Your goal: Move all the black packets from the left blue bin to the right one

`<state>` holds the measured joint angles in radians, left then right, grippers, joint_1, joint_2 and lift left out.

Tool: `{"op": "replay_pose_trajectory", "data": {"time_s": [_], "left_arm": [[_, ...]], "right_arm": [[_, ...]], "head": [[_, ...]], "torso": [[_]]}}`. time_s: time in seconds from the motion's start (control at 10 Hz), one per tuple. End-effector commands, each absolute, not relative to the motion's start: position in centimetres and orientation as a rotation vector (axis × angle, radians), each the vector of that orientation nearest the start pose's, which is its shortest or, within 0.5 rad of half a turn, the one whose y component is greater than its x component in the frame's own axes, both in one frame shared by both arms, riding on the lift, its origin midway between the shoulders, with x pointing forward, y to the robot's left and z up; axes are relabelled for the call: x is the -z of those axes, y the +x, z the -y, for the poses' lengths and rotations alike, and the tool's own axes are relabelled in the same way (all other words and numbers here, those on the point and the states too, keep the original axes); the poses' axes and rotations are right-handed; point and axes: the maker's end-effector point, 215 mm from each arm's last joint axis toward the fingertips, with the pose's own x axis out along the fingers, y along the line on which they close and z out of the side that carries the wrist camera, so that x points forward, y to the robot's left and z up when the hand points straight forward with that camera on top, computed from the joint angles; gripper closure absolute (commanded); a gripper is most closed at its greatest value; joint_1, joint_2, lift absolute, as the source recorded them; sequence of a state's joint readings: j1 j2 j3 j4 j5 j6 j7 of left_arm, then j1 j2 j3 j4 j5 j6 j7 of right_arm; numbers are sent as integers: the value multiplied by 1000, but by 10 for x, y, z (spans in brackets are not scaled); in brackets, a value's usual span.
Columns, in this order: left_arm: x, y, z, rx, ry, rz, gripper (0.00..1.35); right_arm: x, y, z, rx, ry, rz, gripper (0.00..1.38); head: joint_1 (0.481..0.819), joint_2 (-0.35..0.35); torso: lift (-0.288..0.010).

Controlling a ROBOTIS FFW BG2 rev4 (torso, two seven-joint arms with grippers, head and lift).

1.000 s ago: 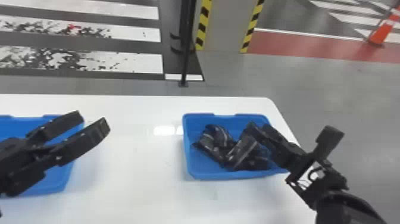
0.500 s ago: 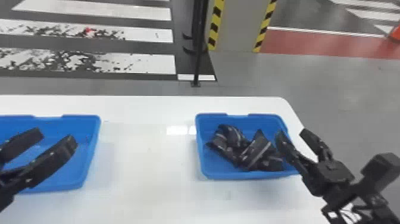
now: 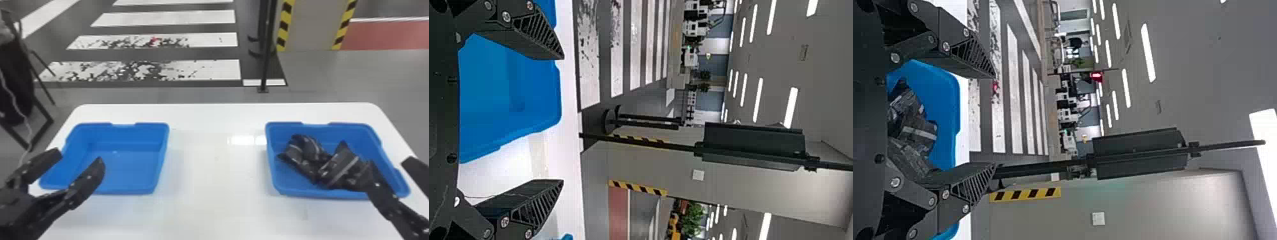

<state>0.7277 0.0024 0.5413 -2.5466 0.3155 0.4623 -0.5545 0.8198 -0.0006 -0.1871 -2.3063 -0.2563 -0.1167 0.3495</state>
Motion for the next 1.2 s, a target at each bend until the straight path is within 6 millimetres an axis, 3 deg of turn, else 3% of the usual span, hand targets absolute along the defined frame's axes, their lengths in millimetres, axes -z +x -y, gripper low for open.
{"op": "replay_pose_trajectory", "data": {"time_s": [0.0, 0.3, 1.1], "left_arm": [[265, 339, -323, 208, 20, -202, 179], [259, 331, -327, 185, 68, -203, 179], [255, 333, -335, 164, 108, -194, 185]], "right_arm": [[263, 337, 241, -200, 103, 114, 444], [269, 324, 235, -202, 111, 83, 446], [269, 324, 229, -213, 101, 78, 446]], "head": [[695, 108], [695, 155], [695, 183]], "torso": [[-154], [-154], [-154]]}}
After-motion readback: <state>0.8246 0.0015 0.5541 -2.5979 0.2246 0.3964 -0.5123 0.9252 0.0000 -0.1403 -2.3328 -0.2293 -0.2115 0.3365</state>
